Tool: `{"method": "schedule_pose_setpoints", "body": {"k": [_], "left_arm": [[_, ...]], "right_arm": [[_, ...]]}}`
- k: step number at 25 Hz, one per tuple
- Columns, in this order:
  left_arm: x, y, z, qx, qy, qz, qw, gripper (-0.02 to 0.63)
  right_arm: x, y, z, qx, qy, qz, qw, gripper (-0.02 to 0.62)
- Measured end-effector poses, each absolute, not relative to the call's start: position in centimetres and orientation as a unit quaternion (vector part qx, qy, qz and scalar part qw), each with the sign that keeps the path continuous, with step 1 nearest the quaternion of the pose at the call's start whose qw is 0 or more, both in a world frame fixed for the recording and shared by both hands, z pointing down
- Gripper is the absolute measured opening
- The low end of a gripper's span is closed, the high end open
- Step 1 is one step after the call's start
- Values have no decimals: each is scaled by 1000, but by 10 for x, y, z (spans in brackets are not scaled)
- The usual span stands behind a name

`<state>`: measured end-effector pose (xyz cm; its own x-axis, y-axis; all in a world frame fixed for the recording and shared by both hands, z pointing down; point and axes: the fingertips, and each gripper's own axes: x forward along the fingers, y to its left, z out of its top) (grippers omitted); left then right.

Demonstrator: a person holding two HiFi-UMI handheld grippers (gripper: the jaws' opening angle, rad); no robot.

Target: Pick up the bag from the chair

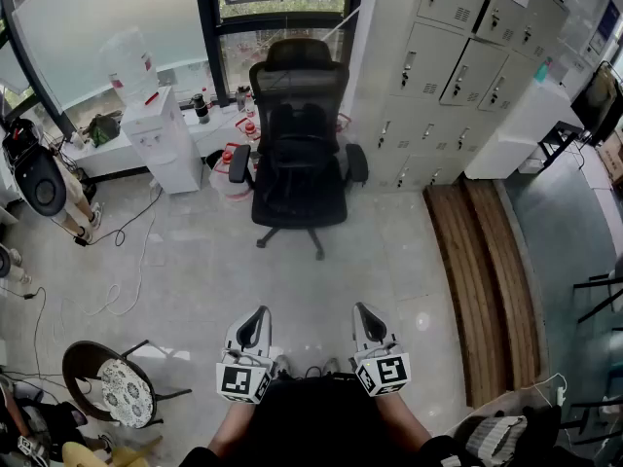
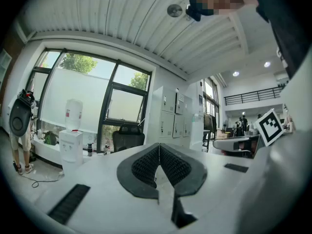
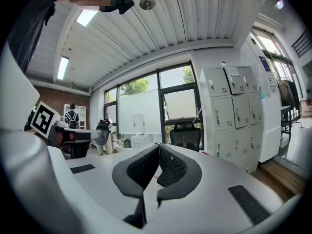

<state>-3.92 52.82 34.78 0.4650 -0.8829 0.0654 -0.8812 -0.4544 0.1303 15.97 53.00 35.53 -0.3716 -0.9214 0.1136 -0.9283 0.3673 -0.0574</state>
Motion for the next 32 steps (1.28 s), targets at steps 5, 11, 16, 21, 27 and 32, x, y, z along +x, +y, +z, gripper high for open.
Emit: {"method": "schedule_pose_setpoints", "body": {"k": [5,11,16,21,27,32], "left_arm": [[-36,531,349,854,-515,-7,73,3],[-34,533,349,856,-512,-10,77,3],[-34,532,350,854,-515,-7,78,3],[-36,530,348,854,-514,-16,77,22],[-35,530,350,861,-502,-6,81,144],[-48,529,357,859,-504,-5,87,144]], "right_arm": [[160,534,356,559,-827,56,31,2],[159,536,357,558,-827,57,32,0],[161,537,353,554,-830,64,8,2],[163,534,354,559,-827,67,2,84],[161,531,354,563,-823,73,11,126],[151,532,360,565,-821,79,18,126]]}}
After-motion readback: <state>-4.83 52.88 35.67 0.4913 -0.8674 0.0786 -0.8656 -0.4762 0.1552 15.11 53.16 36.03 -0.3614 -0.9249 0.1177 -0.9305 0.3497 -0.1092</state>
